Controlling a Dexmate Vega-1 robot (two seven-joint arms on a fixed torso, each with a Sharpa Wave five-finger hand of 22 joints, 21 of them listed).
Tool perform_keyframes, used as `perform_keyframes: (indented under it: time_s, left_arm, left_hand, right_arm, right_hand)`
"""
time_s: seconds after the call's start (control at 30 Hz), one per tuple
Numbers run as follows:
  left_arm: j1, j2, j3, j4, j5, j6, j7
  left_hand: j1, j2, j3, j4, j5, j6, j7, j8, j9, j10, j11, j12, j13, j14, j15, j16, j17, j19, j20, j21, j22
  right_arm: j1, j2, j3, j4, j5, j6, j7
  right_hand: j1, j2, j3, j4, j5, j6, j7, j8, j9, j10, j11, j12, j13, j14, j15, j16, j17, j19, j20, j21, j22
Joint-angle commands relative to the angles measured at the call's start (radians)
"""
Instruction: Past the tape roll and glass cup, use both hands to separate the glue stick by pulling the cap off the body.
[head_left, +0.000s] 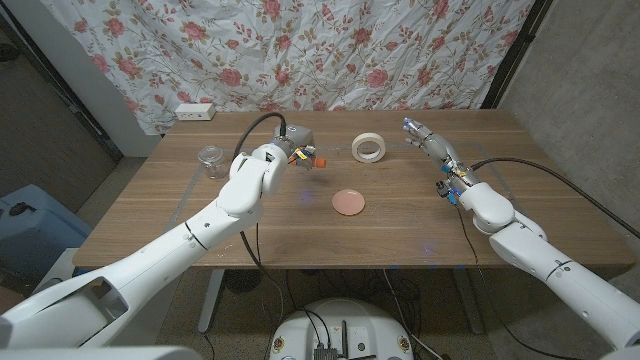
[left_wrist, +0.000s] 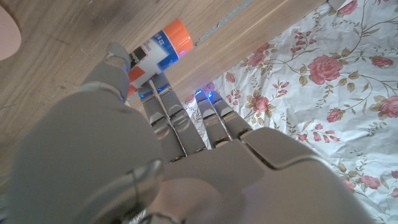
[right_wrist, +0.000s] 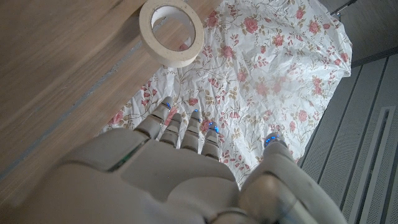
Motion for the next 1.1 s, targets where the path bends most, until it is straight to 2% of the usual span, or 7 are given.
perform_keyframes:
  time_s: [0.03, 0.3, 0.5, 0.63, 0.8, 1.1]
  left_arm:
    - [-0.030, -0.027, 0.015, 0.025, -0.094, -0.012, 0.078]
    - [-0.048, -0.041, 0.031, 0.037, -0.153, -0.008, 0.108]
    - [-0.063, -0.045, 0.041, 0.051, -0.197, -0.020, 0.143]
    - [-0.068, -0.045, 0.040, 0.062, -0.241, -0.033, 0.166]
    - [-0.071, -0.049, 0.047, 0.067, -0.268, -0.020, 0.194]
    - [-0.070, -0.054, 0.051, 0.078, -0.337, -0.004, 0.240]
  left_hand:
    - [0.007, 0.017, -0.001, 0.004, 0.008, 0.008, 0.001, 0.003, 0.009, 0.018, -0.007, 0.003, 0.000, 0.007, -0.140, 0.000, 0.001, 0.000, -0.073, -0.003, 0.000]
    - [0.007, 0.019, -0.003, 0.005, 0.008, 0.013, 0.006, 0.002, 0.010, 0.020, -0.007, 0.003, 0.000, 0.009, -0.140, 0.000, 0.001, 0.000, -0.072, -0.003, 0.000]
    - [0.008, 0.021, -0.004, 0.004, 0.008, 0.015, 0.005, 0.001, 0.011, 0.023, -0.007, 0.003, 0.000, 0.009, -0.141, 0.000, 0.001, 0.000, -0.072, -0.003, 0.000]
    - [0.009, 0.022, -0.005, 0.004, 0.008, 0.017, 0.006, 0.000, 0.011, 0.025, -0.007, 0.003, 0.000, 0.010, -0.141, -0.001, 0.001, 0.001, -0.073, -0.003, 0.000]
    - [0.009, 0.022, -0.006, 0.004, 0.008, 0.018, 0.006, -0.001, 0.011, 0.027, -0.007, 0.003, 0.001, 0.010, -0.142, -0.001, 0.001, 0.001, -0.072, -0.003, 0.000]
    - [0.009, 0.022, -0.009, 0.004, 0.008, 0.017, 0.008, -0.003, 0.011, 0.028, -0.007, 0.003, 0.001, 0.010, -0.143, -0.002, 0.001, 0.001, -0.072, -0.003, 0.000]
  right_arm:
    - [-0.001, -0.037, -0.012, -0.032, -0.092, 0.002, -0.011]
    - [0.003, -0.063, -0.019, -0.051, -0.135, -0.005, 0.003]
    - [0.008, -0.086, -0.026, -0.061, -0.172, -0.017, 0.014]
    - [0.000, -0.097, -0.022, -0.072, -0.185, -0.029, 0.008]
    - [-0.010, -0.114, -0.019, -0.095, -0.211, -0.053, -0.002]
    - [-0.022, -0.148, -0.009, -0.135, -0.251, -0.102, -0.015]
  right_hand:
    - [0.012, -0.016, 0.004, -0.019, -0.001, -0.024, -0.013, -0.005, 0.003, -0.013, -0.007, -0.006, 0.006, -0.008, -0.007, 0.001, 0.002, 0.003, -0.002, 0.005, 0.002]
    - [0.035, -0.029, 0.007, -0.043, -0.004, -0.051, -0.026, -0.004, 0.004, -0.013, -0.010, -0.003, 0.007, -0.015, -0.009, 0.000, 0.002, -0.003, 0.002, 0.003, 0.002]
    - [0.059, -0.039, 0.012, -0.064, -0.006, -0.064, -0.026, 0.001, 0.005, -0.014, -0.013, -0.001, 0.009, -0.019, -0.008, 0.000, 0.001, -0.005, 0.004, 0.003, 0.002]
    - [0.087, -0.046, 0.019, -0.085, -0.008, -0.049, -0.021, 0.013, 0.007, -0.014, -0.013, 0.000, 0.011, -0.021, -0.007, 0.001, 0.001, -0.006, 0.008, 0.003, 0.002]
    - [0.113, -0.061, 0.023, -0.104, -0.011, -0.041, -0.015, 0.021, 0.008, -0.001, -0.011, 0.006, 0.012, -0.022, -0.001, 0.003, 0.000, -0.003, 0.022, 0.005, 0.002]
    - [0.147, -0.070, 0.031, -0.117, -0.011, -0.042, -0.017, 0.024, 0.009, 0.010, -0.019, 0.010, 0.014, -0.021, 0.002, 0.004, 0.000, 0.003, 0.030, 0.006, 0.002]
